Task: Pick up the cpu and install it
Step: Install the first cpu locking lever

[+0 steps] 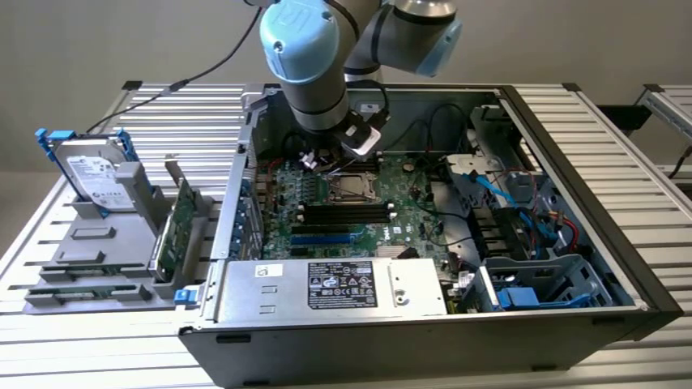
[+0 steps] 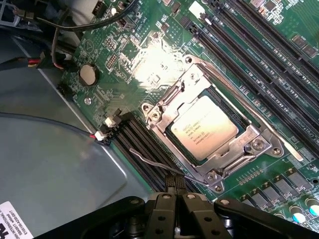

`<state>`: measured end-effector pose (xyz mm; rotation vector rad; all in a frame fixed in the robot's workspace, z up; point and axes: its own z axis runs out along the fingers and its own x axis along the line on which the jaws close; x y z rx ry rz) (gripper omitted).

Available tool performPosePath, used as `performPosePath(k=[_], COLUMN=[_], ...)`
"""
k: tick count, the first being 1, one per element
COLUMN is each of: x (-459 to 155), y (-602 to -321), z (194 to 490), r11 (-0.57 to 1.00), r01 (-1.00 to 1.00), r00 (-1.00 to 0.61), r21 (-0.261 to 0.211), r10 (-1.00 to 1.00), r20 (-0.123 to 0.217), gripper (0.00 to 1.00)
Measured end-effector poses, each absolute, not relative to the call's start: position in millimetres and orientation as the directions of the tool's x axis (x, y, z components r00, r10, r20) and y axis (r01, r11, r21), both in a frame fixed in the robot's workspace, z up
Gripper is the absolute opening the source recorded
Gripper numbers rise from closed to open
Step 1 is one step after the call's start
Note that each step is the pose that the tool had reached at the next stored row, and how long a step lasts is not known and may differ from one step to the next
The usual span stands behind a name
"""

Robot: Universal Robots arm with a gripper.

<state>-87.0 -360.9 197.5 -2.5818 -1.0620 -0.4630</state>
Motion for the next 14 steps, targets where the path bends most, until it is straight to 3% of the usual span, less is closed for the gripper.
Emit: performPosePath(k=[14], x=[-86.3], y=[-364.7], z=[196.8], r11=[-0.701], r01=[0.689], r00=[0.696], r21=[-0.184], r10=[0.569], r20=[0.439], gripper=[0.11])
